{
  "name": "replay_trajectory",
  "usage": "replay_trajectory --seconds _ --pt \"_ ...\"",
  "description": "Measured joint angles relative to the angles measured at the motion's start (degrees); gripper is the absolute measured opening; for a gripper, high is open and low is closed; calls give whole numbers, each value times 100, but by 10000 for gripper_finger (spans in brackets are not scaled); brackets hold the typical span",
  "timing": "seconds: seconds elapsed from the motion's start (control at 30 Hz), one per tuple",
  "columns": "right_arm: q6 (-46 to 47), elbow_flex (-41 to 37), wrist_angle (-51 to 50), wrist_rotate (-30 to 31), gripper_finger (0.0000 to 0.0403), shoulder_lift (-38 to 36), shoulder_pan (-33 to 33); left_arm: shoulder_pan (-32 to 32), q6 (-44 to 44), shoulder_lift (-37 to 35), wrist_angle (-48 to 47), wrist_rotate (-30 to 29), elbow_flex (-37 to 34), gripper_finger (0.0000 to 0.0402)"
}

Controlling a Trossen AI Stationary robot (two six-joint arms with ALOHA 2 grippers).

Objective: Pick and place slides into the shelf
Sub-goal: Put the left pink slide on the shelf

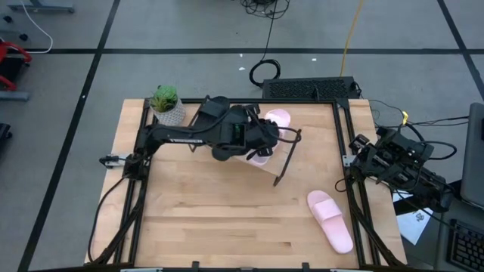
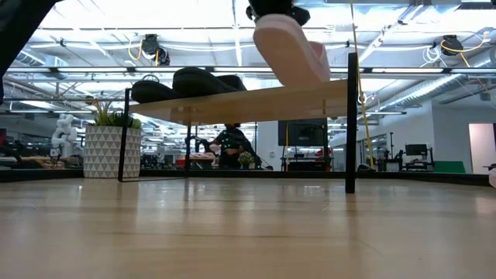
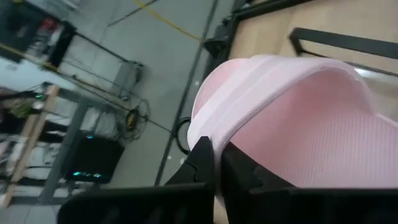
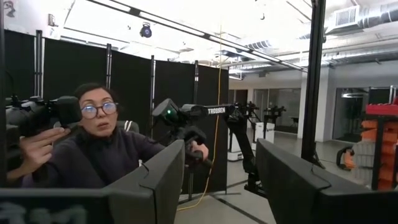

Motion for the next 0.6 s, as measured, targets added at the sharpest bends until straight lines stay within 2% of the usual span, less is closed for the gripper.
replay_trajectory --seconds 0.07,0.27,0.6 --pt "23 0 0 -54 187 0 1 -4 -106 0 12 -297 -99 0" --pt "94 0 0 -86 187 0 1 39 -599 -2 9 -373 -120 0" --pt "100 0 0 -86 187 0 -1 24 -833 0 91 -626 -706 0"
